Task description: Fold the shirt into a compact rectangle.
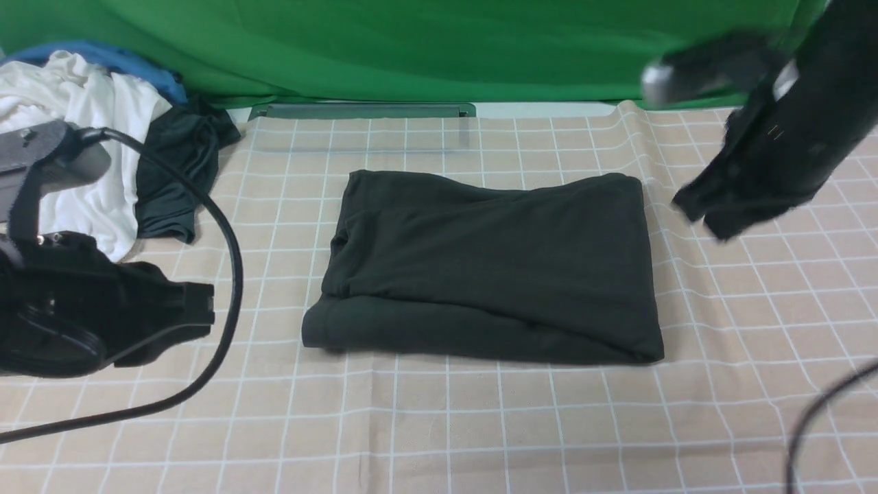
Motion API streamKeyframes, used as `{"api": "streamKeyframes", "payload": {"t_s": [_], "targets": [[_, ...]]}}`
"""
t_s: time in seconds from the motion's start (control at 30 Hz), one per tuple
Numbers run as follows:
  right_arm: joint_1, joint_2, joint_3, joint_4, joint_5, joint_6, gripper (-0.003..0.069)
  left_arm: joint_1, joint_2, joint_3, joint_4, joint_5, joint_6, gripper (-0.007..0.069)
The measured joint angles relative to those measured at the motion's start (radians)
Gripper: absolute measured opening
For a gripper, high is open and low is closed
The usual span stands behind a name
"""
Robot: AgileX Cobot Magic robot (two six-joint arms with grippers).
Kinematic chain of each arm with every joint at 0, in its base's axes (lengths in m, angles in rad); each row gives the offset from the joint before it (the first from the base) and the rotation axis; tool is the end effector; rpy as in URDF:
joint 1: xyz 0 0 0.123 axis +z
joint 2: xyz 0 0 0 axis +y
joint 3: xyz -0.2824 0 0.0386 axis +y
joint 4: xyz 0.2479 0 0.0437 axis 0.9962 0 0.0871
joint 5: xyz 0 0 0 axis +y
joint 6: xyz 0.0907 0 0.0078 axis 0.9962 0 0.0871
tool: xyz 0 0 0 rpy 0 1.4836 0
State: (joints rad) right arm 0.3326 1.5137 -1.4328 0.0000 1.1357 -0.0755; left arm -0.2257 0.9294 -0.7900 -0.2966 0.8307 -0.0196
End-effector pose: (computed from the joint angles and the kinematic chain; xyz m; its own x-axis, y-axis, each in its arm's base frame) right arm 0.2947 0.1018 0.3483 -0.8275 -0.3657 -0.4260 -0.3900 0.9202 -0.0322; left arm 0.1626 -0.0575 0.3137 -0.7994 -0.0379 -0.5997 0.1835 0.9349 -0.3037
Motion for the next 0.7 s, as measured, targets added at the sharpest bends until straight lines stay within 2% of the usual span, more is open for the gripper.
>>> {"api": "streamKeyframes", "payload": {"t_s": [0.2,0.47,0.6,0.7], "targets": [[0.0,-0.319,0.083,0.0,-0.18,0.001,0.0038,0.0,-0.089,0.0,0.0,-0.009,0.0,0.0019],[0.0,-0.826,0.458,0.0,-0.595,0.004,0.0038,0.0,-0.287,0.0,0.03,-0.032,0.0,0.0019],[0.0,-1.025,0.659,0.0,-0.77,0.004,0.0038,0.0,-0.378,0.0,0.073,-0.039,0.0,0.0019],[0.0,-1.126,0.757,0.0,-0.843,0.004,0.0038,0.0,-0.431,0.0,0.098,-0.04,0.0,0.0019]]}}
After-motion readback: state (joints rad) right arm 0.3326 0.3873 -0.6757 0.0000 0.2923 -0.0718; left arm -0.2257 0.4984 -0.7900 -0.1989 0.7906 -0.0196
